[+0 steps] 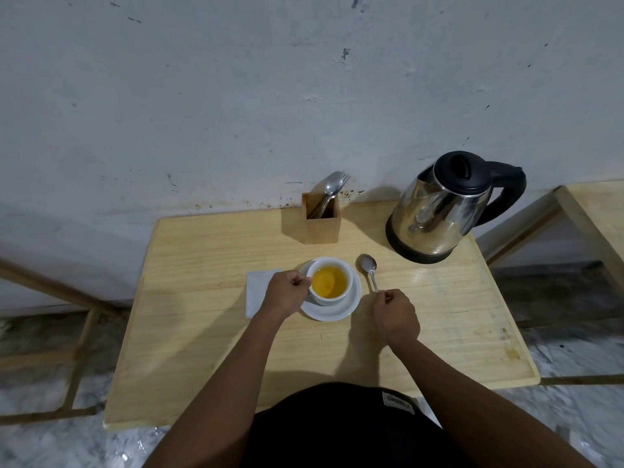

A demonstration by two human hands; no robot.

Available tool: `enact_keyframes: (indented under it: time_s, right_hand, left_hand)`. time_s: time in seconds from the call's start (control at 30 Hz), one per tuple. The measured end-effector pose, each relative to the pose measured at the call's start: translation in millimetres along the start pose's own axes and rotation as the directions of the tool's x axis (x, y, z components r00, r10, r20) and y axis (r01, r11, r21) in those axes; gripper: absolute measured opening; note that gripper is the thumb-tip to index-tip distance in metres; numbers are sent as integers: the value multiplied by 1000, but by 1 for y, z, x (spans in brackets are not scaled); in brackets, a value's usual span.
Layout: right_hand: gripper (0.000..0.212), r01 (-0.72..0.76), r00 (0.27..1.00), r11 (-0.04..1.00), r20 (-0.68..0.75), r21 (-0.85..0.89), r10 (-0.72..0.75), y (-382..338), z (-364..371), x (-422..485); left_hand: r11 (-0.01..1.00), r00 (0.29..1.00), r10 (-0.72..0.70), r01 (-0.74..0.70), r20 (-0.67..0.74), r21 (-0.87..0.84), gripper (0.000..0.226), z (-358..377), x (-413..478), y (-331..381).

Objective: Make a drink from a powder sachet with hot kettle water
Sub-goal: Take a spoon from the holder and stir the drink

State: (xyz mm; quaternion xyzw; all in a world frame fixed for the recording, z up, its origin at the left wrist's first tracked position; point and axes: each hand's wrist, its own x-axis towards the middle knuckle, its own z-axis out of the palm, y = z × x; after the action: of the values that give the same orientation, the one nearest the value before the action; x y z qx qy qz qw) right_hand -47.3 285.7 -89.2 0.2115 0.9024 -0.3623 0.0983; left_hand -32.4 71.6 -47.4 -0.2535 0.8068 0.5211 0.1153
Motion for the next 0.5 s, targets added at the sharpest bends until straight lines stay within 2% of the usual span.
enact_keyframes:
  time_s: [0.17, 0.43, 0.5]
  right_hand:
    - [27, 59, 998, 995, 24, -76, -57, 0, 0, 6]
    - [27, 75, 996, 977, 54, -200, -65, -4, -5, 7]
    - [26, 98, 995, 952, 40, -291, -90, -5, -10, 6]
  left_hand:
    - [1000, 1000, 6, -6, -7, 8, 20, 0, 0, 0]
    - [1000, 1000, 6, -6, -8, 20, 20, 1, 1, 0]
    - [1000, 1000, 6, -6, -10, 19, 20, 1, 1, 1]
